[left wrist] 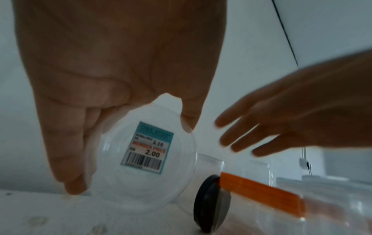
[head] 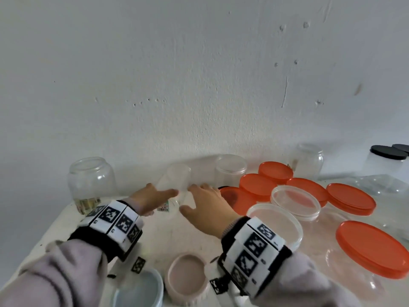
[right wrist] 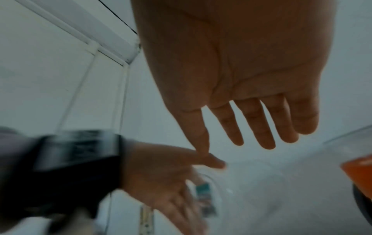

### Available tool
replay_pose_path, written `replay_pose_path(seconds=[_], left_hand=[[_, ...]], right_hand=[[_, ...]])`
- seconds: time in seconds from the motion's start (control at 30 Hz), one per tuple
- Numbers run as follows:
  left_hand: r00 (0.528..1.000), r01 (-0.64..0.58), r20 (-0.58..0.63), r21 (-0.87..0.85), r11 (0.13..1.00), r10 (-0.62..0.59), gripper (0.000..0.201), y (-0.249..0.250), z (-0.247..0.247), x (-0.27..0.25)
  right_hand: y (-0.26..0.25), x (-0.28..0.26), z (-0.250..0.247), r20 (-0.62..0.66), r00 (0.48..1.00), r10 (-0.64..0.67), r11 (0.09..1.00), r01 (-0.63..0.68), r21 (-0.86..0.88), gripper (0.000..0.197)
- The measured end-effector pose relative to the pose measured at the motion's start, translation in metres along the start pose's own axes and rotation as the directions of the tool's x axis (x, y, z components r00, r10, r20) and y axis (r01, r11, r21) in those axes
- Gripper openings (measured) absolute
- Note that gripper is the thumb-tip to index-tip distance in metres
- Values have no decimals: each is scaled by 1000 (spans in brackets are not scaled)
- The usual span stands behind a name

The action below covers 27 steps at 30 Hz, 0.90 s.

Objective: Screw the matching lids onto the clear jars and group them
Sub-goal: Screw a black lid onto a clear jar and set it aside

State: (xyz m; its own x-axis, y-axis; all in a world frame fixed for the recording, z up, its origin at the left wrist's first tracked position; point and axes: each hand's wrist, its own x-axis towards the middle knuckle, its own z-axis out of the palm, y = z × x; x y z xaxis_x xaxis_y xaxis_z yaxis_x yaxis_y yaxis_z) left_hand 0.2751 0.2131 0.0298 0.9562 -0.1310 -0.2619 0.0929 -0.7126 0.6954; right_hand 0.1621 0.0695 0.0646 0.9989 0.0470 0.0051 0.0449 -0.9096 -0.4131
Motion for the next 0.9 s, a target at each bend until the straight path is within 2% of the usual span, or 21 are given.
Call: replay_pose_path(seconds=[0.13, 0.3, 0.4, 0.47, 0.57, 0.67, 0.73, 0.83, 0.9], left_hand=[[994, -27, -108, -199, 980, 6, 51, -32, -26, -37], [994, -62, -105, -387, 920, 23, 40, -66, -50, -86], [994, -66, -107, -470, 880, 17, 36, -78, -58, -109], [995, -48, -95, -491, 870, 1, 41, -84, -59, -119], [997, -28, -72, -487, 873, -8, 45, -91, -57, -128], [998, -22, -60, -499, 867, -9, 49, -91, -52, -134], [999, -19, -45, -516, 857, -5, 55, -89, -50, -135], [1000, -16, -8, -573, 819, 14, 69, -88, -45, -136], [1000, -10, 2, -636, 772, 15, 71, -88, -40, -136]], right_hand=[[-2, 49, 14, -9, 986, 164, 981, -164, -102, 36], [7, 90, 23, -12, 946, 324, 872, -303, -384, 42], [21, 103, 27, -33, 926, 377, 848, -359, -391, 42], [31, 107, 29, -75, 917, 393, 852, -393, -346, 42], [34, 107, 28, -65, 911, 408, 859, -407, -312, 39], [29, 100, 26, -78, 901, 428, 819, -423, -389, 28], [31, 99, 24, -107, 899, 424, 833, -433, -345, 20], [36, 101, 24, -61, 923, 379, 885, -381, -269, 19], [34, 99, 20, -18, 944, 329, 910, -322, -260, 26]])
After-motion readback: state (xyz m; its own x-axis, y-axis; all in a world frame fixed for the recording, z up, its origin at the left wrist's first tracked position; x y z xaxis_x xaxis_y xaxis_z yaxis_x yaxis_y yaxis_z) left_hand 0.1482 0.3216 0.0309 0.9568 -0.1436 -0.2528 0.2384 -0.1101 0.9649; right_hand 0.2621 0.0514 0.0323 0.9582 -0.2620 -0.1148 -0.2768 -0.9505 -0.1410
